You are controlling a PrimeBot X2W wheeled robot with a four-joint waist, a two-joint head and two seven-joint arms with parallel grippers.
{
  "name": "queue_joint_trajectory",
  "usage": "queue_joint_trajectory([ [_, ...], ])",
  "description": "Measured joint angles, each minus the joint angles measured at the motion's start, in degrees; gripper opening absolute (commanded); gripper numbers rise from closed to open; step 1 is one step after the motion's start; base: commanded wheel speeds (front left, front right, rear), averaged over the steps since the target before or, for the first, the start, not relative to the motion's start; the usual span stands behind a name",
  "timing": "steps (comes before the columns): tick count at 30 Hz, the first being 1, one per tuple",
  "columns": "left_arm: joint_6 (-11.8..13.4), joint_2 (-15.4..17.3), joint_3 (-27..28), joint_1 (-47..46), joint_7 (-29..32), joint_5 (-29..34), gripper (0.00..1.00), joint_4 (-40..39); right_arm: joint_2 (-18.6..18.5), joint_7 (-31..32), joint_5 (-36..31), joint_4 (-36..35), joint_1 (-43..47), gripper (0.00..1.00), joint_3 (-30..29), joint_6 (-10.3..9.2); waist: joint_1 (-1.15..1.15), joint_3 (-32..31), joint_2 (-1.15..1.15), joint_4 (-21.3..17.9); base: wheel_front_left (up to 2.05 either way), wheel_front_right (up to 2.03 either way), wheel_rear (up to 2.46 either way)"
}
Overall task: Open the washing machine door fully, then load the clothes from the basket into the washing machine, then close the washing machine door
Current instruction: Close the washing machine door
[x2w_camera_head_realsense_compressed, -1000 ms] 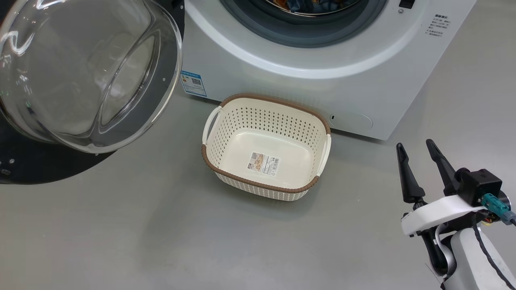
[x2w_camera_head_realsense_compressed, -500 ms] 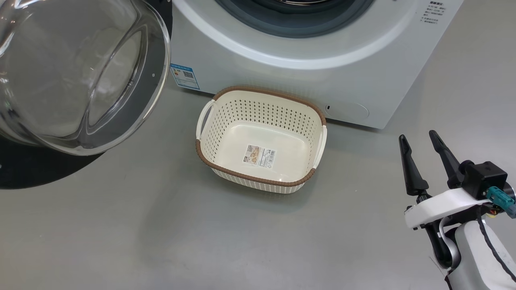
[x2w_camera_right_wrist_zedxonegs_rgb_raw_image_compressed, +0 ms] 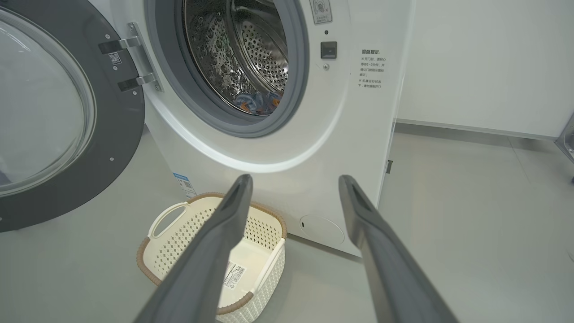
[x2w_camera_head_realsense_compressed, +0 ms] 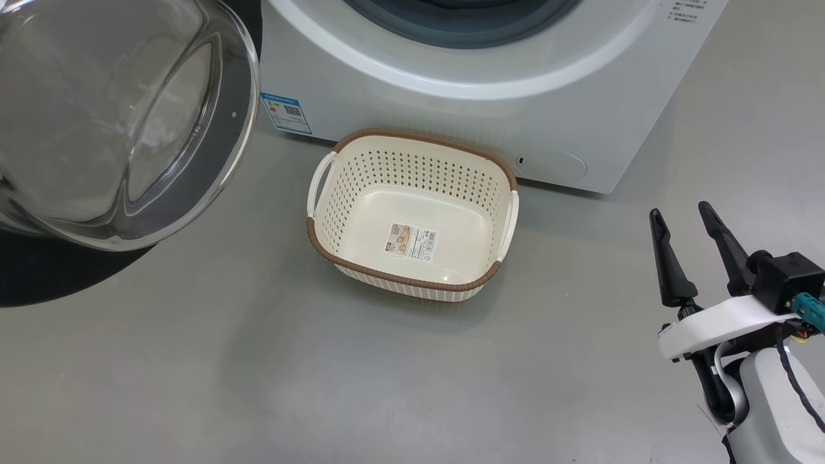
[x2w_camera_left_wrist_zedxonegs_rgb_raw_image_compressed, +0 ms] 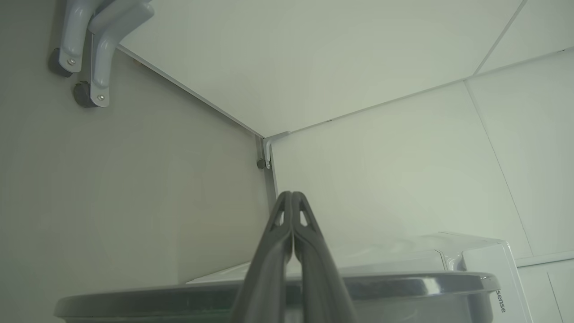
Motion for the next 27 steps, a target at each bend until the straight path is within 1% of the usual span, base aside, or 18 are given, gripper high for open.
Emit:
queue_joint_trajectory([
  [3,0.0,0.03,-1.24,-0.64,1.44,-0.13,0.0,0.58,-0.01,0.0,0.11,0.03,0.01,1.0,-0.22,0.0,0.0,-0.18,0.0,0.27,0.0,0.0,0.0],
  [6,0.56,0.23,-1.31,-0.63,1.93,-0.2,0.0,1.7,0.01,0.0,0.11,0.02,0.01,1.0,-0.03,0.0,0.0,-0.24,0.0,0.37,0.0,0.0,0.0],
  [12,0.56,0.25,-1.48,-0.62,3.05,-0.48,0.0,2.53,0.01,0.15,0.12,-0.08,0.01,1.0,0.09,0.0,0.0,-0.14,0.0,0.45,0.0,0.0,0.0],
  [18,0.51,0.26,-3.21,-0.61,5.0,-0.54,0.0,3.14,-0.02,0.18,0.47,-0.24,0.0,1.0,0.09,0.0,0.0,0.24,0.0,0.46,0.0,0.0,0.0],
  [24,0.41,0.21,-3.33,-0.62,5.69,-0.56,0.0,3.54,-0.07,0.42,0.48,-0.41,-0.02,1.0,0.08,0.0,0.0,0.43,0.0,0.56,0.0,0.0,0.0],
  [27,-0.02,0.21,-3.32,-0.62,6.27,-0.85,0.0,3.61,-0.08,0.42,0.54,-0.41,-0.03,1.0,0.07,0.0,0.0,0.39,0.0,0.67,0.0,0.0,0.0],
])
